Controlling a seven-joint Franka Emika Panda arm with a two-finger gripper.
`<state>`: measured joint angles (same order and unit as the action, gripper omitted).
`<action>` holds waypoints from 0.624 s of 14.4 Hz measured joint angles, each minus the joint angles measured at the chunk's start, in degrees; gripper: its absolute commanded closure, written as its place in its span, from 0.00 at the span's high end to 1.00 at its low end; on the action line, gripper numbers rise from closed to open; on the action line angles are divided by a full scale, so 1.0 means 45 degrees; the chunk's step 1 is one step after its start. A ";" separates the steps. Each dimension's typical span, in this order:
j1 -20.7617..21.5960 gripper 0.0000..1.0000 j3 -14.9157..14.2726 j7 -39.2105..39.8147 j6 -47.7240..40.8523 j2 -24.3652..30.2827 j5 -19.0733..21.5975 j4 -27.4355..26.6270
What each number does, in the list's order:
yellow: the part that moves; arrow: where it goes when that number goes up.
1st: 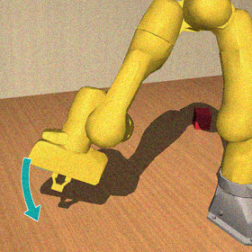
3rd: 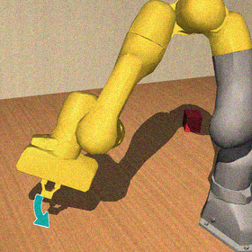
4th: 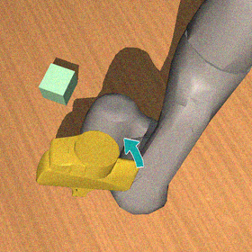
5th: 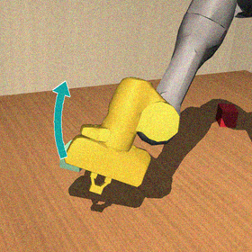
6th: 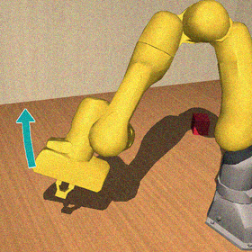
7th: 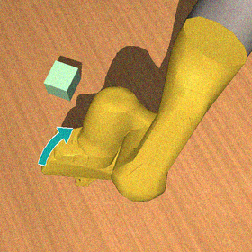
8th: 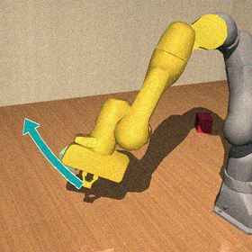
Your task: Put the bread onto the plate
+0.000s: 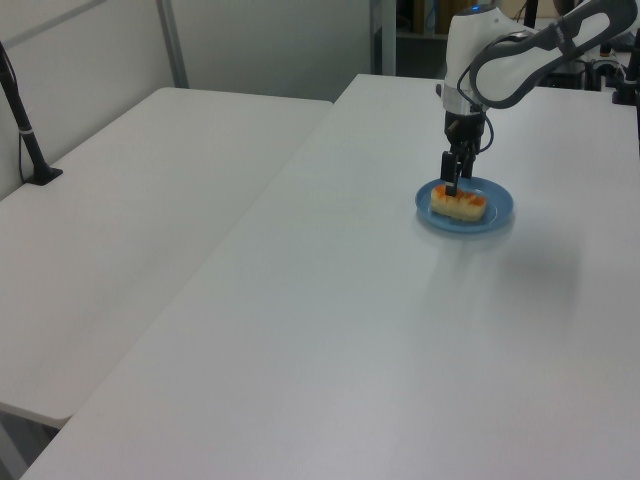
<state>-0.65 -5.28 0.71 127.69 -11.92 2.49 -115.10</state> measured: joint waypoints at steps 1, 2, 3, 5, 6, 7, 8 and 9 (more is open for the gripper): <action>-0.0025 1.00 -0.0017 -0.0011 -0.0001 0.0030 0.0000 0.0060; -0.0068 1.00 -0.0035 -0.0024 -0.0133 0.0110 -0.0001 0.0162; -0.0155 1.00 -0.0043 -0.0026 -0.0581 0.0236 -0.0002 0.0374; -0.0480 1.00 -0.0086 -0.0026 -0.2593 0.0728 -0.0002 0.1432; -0.0669 1.00 -0.0129 -0.0026 -0.3756 0.1000 -0.0002 0.2111; -0.0834 1.00 -0.0173 -0.0026 -0.4740 0.1275 0.0030 0.2735; -0.1071 1.00 -0.0228 -0.0026 -0.6035 0.1749 0.0204 0.3592; -0.1250 1.00 -0.0246 -0.0029 -0.6924 0.2207 0.0393 0.4152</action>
<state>-6.28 -6.39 0.58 96.53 -1.99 4.26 -96.42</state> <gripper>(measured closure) 0.000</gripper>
